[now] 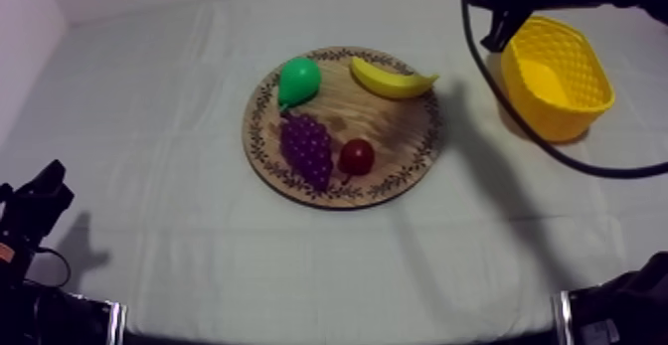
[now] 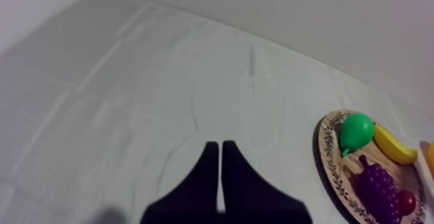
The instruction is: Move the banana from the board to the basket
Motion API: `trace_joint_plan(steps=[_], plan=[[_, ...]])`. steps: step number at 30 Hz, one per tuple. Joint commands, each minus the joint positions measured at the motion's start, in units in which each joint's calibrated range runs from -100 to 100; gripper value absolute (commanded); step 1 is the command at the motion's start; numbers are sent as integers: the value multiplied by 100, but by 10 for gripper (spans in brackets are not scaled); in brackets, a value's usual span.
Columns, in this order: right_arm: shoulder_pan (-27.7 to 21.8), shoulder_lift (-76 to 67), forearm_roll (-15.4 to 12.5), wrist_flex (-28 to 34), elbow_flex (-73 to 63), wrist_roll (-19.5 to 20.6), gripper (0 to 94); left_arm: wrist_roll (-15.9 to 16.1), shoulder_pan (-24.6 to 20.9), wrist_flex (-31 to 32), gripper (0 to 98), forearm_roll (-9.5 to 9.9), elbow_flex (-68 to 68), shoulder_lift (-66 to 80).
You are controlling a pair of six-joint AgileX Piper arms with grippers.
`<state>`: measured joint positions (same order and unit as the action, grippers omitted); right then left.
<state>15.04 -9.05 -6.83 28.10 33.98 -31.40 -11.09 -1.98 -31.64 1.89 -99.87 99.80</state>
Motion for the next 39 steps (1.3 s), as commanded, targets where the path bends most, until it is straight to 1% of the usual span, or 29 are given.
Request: trace_joint_plan(steps=[1,8,10,13,14,17,21,28,33,39], plan=[[70,65,16,-4,90,46,64,-2,-1,-5,1,-1,-2,3],[254,149,109,-42,413,183,84,-2,-1,-5,1,-1,-2,3],[302,158,176,-63,475,259,166,-2,-1,-5,1,-1,-2,3],[354,163,260,-92,527,392,359,-2,-1,-5,1,-1,-2,3],[369,164,273,-97,538,414,397,-2,-1,-5,1,-1,-2,3],[406,161,277,-88,562,449,447,-2,-1,-5,1,-1,-2,3],[441,159,281,-58,561,493,472,-2,-1,-5,1,-1,-2,3],[513,297,282,17,549,448,479,-2,-1,-5,1,-1,-2,3],[646,666,442,51,473,530,477,-2,-1,-5,1,-1,-2,3],[764,1339,629,265,-1,682,476,-2,-1,-5,1,-1,-2,3]])
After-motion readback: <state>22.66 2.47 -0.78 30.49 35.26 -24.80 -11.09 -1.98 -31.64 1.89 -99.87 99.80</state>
